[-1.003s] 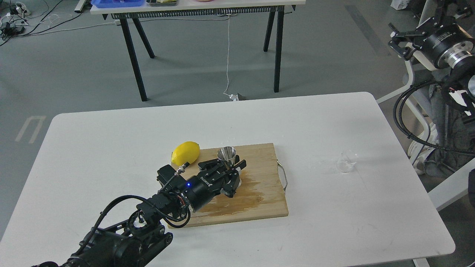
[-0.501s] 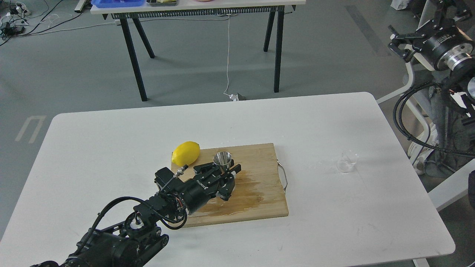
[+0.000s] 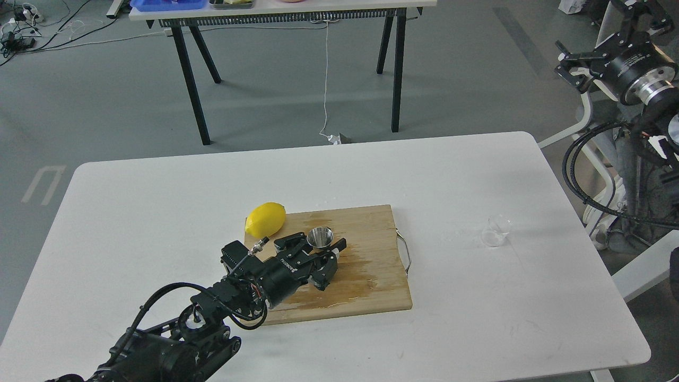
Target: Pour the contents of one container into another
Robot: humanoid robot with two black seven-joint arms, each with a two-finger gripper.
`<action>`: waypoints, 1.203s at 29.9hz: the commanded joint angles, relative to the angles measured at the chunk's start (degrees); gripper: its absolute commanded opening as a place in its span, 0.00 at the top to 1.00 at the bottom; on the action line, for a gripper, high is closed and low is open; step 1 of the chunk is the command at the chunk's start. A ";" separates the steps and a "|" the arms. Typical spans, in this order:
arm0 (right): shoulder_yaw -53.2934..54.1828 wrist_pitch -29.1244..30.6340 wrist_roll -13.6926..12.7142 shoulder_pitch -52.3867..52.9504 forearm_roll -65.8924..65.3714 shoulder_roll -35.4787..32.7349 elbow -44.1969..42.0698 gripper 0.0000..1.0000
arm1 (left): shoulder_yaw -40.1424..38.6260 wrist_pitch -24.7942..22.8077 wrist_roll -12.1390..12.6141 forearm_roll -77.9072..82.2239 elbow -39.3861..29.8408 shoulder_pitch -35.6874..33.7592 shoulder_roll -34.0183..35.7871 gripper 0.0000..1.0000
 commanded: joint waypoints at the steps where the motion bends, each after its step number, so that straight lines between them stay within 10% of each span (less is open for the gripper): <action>1: 0.00 0.00 0.00 -0.01 0.00 0.00 0.06 0.01 | 0.03 0.00 0.00 -0.07 0.00 -0.07 0.00 0.55; 8: 0.00 0.00 0.00 -0.10 0.00 0.00 0.07 0.01 | 0.03 0.00 0.00 0.10 -0.09 0.02 0.00 0.43; 13: 0.00 0.00 -0.44 -0.10 0.09 -0.17 0.15 0.01 | 0.03 0.00 0.00 0.10 -0.18 0.11 0.00 0.11; 36: 1.75 0.00 -7.91 -14.43 1.05 -4.92 5.95 0.01 | 0.03 0.00 0.00 0.02 -0.36 1.16 0.00 0.06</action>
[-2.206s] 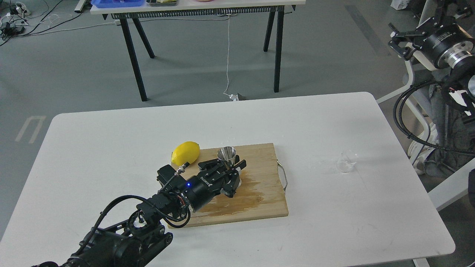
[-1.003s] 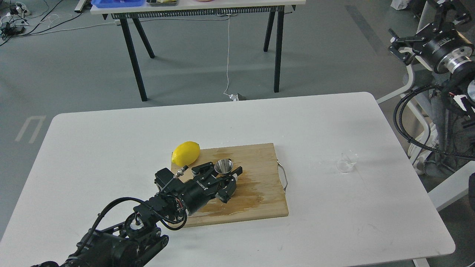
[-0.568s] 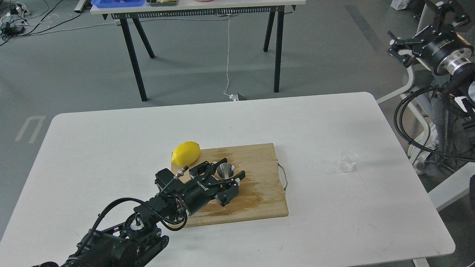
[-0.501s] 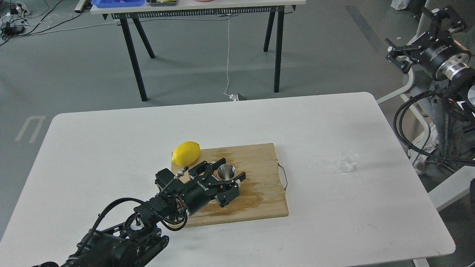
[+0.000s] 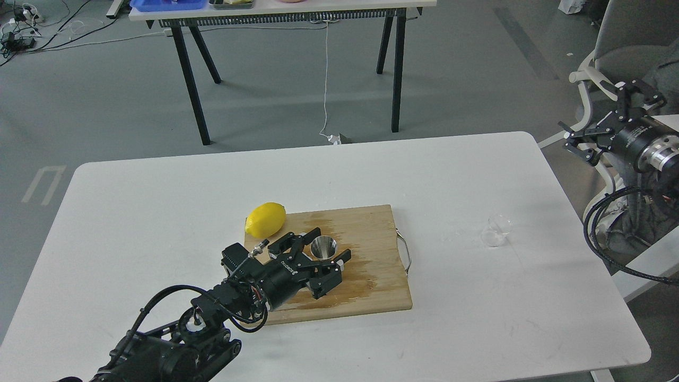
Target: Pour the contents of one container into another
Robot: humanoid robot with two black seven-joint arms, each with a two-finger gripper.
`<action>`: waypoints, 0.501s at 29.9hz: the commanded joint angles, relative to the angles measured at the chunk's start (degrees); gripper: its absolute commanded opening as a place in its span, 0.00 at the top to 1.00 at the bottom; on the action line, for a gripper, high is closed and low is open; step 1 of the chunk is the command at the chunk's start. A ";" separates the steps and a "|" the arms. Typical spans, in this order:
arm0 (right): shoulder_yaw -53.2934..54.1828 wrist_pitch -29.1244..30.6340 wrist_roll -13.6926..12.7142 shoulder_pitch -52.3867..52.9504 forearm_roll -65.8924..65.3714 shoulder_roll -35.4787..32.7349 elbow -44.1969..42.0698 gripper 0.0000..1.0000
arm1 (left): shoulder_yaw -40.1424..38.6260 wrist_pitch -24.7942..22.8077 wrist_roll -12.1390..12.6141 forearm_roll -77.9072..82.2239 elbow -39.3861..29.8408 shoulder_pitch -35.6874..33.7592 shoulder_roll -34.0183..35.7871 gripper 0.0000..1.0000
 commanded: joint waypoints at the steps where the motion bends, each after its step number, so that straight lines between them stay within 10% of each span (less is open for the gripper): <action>1: 0.26 0.00 -0.02 -0.07 0.00 -0.06 0.02 0.01 | 0.00 0.00 0.00 0.00 -0.04 0.39 0.00 0.05; 15: 0.26 0.00 0.33 -0.16 0.00 -0.06 -0.07 0.01 | 0.00 0.00 0.00 -0.09 0.22 2.06 0.00 0.04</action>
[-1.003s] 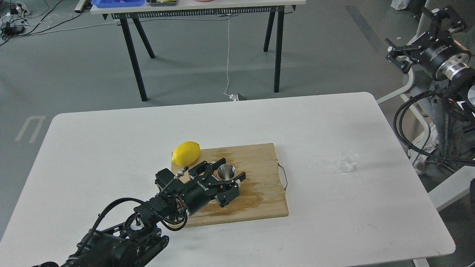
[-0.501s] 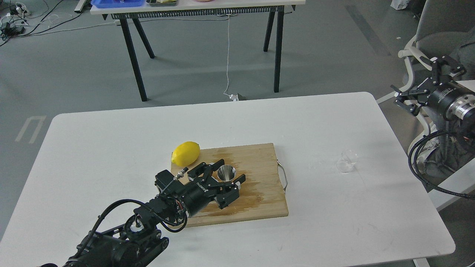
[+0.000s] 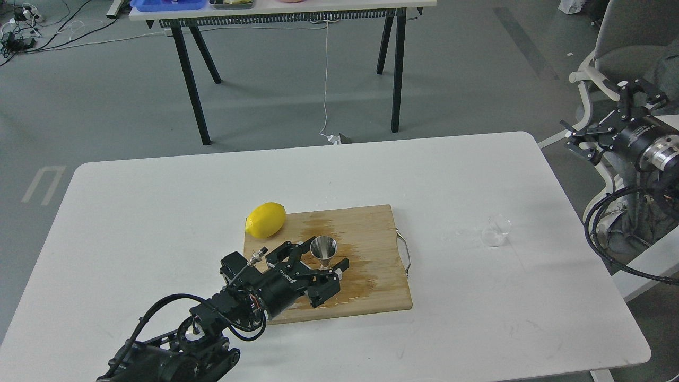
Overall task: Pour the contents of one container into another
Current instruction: 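Open the left gripper and withdraw it away from the jigger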
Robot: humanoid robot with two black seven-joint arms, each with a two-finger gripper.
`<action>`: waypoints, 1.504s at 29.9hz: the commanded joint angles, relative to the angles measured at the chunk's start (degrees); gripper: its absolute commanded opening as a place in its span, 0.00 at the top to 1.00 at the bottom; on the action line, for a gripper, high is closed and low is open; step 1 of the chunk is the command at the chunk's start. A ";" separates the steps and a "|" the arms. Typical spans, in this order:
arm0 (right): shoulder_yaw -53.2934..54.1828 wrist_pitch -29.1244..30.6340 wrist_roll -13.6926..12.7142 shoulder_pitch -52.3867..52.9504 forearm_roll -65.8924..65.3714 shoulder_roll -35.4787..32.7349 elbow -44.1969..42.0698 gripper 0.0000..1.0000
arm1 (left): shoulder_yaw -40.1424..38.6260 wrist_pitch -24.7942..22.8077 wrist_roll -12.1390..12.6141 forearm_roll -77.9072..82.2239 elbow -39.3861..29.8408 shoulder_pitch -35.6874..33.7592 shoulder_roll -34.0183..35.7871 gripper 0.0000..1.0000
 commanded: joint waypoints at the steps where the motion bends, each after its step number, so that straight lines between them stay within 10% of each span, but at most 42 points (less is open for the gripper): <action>1: 0.00 0.00 0.09 -0.16 0.00 0.01 -0.06 0.01 | 0.00 0.00 0.00 -0.01 0.01 0.58 0.00 0.04; 45: 2.72 0.00 0.18 -1.30 0.00 0.01 0.12 0.01 | -0.79 0.00 0.00 -2.90 -7.27 5.59 13.69 0.13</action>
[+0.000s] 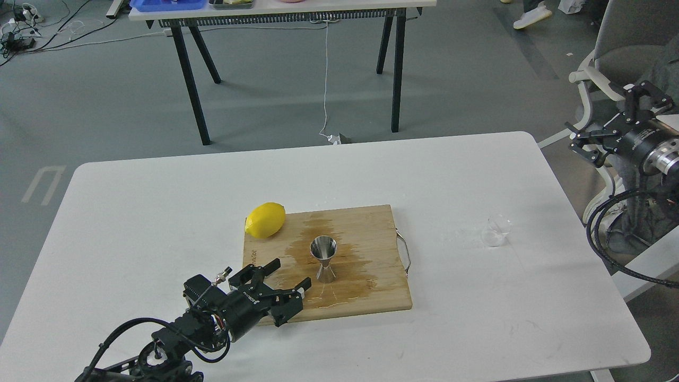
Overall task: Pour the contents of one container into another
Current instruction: 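Open the left gripper and withdraw it away from the jigger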
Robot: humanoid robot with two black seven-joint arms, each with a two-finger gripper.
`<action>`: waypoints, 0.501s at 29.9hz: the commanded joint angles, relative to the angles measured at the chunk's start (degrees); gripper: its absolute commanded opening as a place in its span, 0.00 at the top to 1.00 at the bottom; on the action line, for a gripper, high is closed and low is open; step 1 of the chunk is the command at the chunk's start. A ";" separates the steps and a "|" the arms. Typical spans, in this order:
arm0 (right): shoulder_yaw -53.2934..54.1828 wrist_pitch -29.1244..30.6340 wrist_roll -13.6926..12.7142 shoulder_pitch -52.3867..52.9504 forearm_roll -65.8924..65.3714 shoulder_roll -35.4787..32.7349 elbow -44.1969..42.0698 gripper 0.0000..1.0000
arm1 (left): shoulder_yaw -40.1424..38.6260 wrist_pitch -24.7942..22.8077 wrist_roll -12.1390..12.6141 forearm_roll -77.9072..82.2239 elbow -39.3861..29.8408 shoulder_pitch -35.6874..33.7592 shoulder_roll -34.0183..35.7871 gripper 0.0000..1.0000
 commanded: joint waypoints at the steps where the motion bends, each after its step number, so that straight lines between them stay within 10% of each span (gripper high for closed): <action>1: 0.56 0.00 -0.09 -0.04 0.00 0.01 0.02 0.01 | -0.71 0.00 0.00 -3.84 -7.27 -0.13 7.59 0.13; 8: 0.56 0.00 -0.09 -0.22 -0.09 0.18 -0.07 0.01 | -1.15 -1.10 0.00 -34.41 -22.41 -7.59 27.29 0.10; 15: 0.65 0.00 0.26 0.39 -0.26 2.72 0.02 0.01 | -1.68 -43.06 0.00 -60.18 -16.02 -17.79 33.55 0.06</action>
